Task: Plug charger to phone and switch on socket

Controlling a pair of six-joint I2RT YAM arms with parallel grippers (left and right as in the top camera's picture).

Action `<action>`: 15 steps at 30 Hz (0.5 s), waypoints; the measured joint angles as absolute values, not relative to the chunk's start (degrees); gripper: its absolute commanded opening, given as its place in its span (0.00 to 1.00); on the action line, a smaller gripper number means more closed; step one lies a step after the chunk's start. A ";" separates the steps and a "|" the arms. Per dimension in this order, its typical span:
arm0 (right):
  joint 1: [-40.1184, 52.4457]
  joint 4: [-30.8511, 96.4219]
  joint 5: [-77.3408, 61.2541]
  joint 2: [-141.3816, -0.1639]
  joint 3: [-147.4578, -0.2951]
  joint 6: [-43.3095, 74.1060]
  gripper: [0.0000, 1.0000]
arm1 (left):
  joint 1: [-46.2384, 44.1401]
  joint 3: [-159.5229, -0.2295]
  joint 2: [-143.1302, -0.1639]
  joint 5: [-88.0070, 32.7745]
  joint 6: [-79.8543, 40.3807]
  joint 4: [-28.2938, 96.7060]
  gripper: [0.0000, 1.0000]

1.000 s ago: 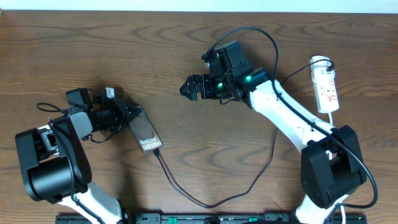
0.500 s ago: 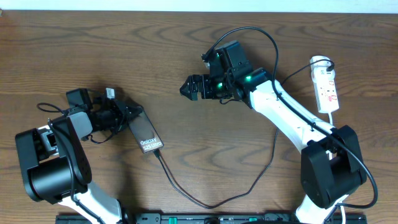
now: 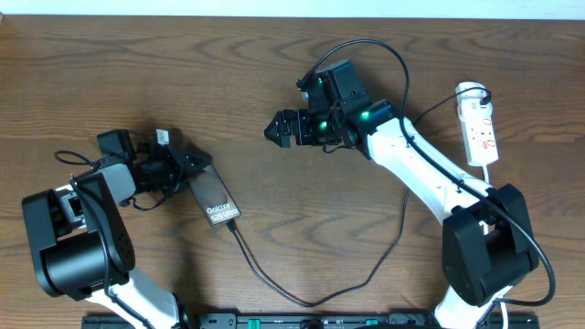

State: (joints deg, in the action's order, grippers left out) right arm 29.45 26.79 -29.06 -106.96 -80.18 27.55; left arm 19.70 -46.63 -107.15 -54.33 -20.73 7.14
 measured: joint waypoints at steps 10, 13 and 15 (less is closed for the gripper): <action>29.45 26.79 -29.06 -106.96 -80.18 27.55 0.99 | 19.70 -46.74 -107.02 -54.48 -20.73 7.97 0.30; 29.45 26.79 -29.06 -106.96 -80.18 27.55 0.99 | 19.70 -46.76 -107.02 -54.50 -20.71 8.38 0.31; 29.45 26.79 -29.06 -106.96 -80.18 27.55 0.99 | 19.70 -46.83 -106.94 -54.54 -20.64 8.58 0.37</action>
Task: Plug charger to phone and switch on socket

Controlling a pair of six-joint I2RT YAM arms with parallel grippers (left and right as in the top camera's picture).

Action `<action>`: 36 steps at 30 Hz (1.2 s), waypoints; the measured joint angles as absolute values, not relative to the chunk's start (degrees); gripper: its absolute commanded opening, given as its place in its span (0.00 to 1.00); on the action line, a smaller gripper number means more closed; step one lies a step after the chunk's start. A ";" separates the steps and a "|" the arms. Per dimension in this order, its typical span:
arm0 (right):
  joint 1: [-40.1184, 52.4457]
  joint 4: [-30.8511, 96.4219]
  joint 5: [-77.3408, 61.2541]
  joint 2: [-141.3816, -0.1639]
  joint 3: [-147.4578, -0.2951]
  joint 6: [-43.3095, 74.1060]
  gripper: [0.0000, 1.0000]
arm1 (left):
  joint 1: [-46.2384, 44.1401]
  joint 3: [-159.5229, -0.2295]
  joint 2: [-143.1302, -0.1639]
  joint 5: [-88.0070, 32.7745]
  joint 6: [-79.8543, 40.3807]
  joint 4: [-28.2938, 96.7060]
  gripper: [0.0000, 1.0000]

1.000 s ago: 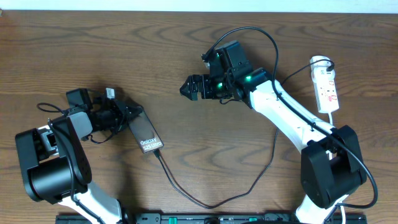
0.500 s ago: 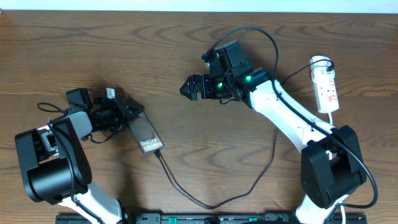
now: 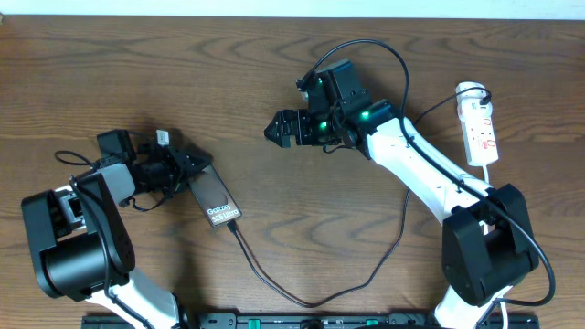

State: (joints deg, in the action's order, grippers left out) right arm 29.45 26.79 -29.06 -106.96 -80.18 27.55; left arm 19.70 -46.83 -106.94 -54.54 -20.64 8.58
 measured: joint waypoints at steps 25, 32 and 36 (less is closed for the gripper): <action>29.45 26.79 -29.04 -106.96 -80.18 27.55 0.99 | 19.59 -47.51 -106.15 -54.94 -20.71 10.63 0.52; 29.45 26.79 -29.04 -106.96 -80.18 27.55 0.99 | 19.59 -47.72 -105.84 -54.50 -20.69 11.62 0.59; 29.45 26.79 -29.04 -106.96 -80.18 27.55 0.99 | 19.38 -47.86 -105.43 -54.59 -20.71 11.79 0.66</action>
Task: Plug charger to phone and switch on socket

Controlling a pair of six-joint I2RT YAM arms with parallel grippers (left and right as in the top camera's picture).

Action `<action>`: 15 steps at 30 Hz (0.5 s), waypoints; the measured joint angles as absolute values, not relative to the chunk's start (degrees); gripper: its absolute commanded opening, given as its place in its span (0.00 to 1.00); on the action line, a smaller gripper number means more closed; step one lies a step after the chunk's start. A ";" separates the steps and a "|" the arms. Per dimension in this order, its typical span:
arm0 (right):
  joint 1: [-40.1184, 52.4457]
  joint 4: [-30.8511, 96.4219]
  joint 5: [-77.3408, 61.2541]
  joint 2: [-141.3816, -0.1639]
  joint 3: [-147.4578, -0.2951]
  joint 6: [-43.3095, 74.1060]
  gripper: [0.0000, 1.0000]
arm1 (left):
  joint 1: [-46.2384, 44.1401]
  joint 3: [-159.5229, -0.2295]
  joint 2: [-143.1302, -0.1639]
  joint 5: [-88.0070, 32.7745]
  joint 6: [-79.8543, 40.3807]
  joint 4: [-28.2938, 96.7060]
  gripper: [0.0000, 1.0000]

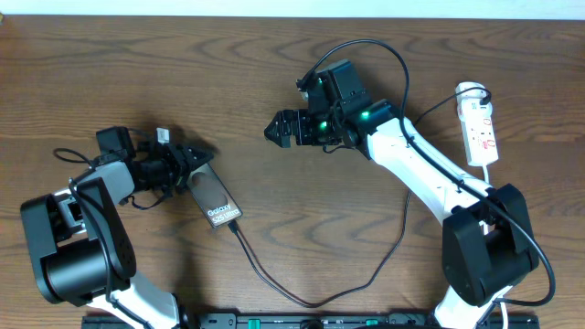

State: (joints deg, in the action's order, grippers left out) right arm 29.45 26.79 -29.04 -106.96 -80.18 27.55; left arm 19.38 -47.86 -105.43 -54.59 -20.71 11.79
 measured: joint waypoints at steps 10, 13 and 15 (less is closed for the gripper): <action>29.45 26.79 -29.04 -106.96 -80.18 27.55 0.99 | 19.33 -48.16 -105.21 -54.68 -20.73 12.51 0.70; 29.45 26.79 -29.04 -106.96 -80.18 27.55 0.99 | 19.31 -48.53 -105.06 -53.93 -20.73 13.56 0.70; 29.45 26.79 -29.04 -106.96 -80.18 27.55 0.99 | 19.31 -48.58 -104.88 -53.56 -20.73 13.89 0.70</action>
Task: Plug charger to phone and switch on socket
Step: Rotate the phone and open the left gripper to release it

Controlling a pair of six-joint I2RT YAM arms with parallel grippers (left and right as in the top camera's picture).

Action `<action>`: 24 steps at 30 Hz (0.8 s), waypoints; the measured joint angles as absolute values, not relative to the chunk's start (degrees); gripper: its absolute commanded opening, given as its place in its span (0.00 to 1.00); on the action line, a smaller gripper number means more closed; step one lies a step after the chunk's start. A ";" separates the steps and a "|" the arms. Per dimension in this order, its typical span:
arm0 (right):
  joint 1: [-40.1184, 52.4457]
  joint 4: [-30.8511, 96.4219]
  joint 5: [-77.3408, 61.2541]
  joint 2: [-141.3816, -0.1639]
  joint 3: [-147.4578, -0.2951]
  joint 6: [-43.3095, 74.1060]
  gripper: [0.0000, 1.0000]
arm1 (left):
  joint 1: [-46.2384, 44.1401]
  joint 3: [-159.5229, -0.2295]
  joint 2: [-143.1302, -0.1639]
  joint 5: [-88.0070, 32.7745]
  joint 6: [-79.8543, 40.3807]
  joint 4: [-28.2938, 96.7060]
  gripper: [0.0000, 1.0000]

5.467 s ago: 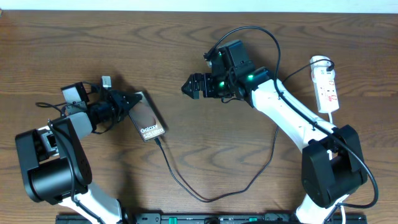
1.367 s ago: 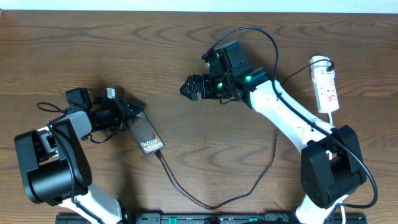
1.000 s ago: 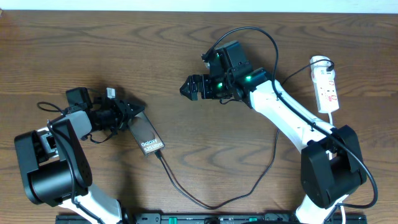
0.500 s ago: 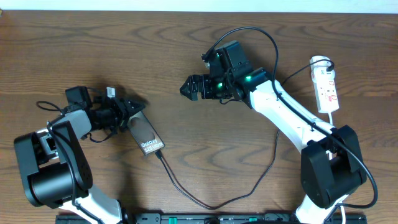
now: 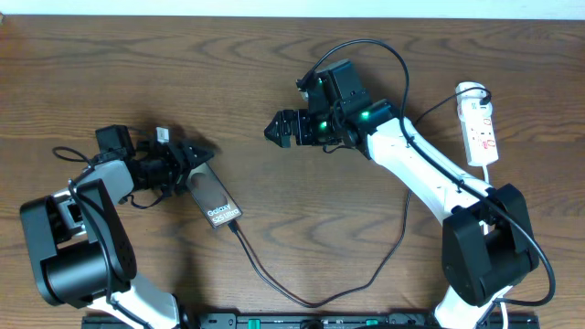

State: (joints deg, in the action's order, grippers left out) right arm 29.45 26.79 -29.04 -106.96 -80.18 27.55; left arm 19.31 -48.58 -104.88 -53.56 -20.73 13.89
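The dark phone (image 5: 210, 192) lies slanted on the table at the left, its "Galaxy" end toward the front. The black charger cable (image 5: 274, 285) sits in that end and loops along the front edge toward the right. My left gripper (image 5: 196, 161) is at the phone's far end, fingers spread, holding nothing that I can see. The white socket strip (image 5: 478, 123) lies at the far right, its switch too small to read. My right gripper (image 5: 271, 132) hovers mid-table with its fingers together and nothing in them, far from the strip.
The right arm (image 5: 430, 174) stretches across the table between the cable loop and the socket strip. A black rail (image 5: 302, 322) runs along the front edge. Thin black wires trail left of the left wrist (image 5: 69, 155).
My left gripper has drawn back a little to the left from the phone's far end. The phone, the cable and the right arm are where they were.
At the two oldest moments my left gripper sat over the phone's far end, with the cable in the phone's near end. Then it had pulled back slightly with fingers spread, and now a bit more. My right arm never moved.
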 measured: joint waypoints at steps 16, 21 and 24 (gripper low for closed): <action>29.45 26.79 -29.04 -106.96 -80.18 27.55 0.99 | 19.27 -48.97 -104.20 -51.51 -20.73 16.05 0.72; 29.45 26.79 -29.04 -106.96 -80.18 27.55 0.99 | 19.27 -49.15 -104.12 -51.16 -20.73 16.60 0.73; 29.45 26.79 -29.04 -106.96 -80.18 27.55 0.99 | 19.27 -49.25 -104.07 -51.09 -20.73 16.93 0.74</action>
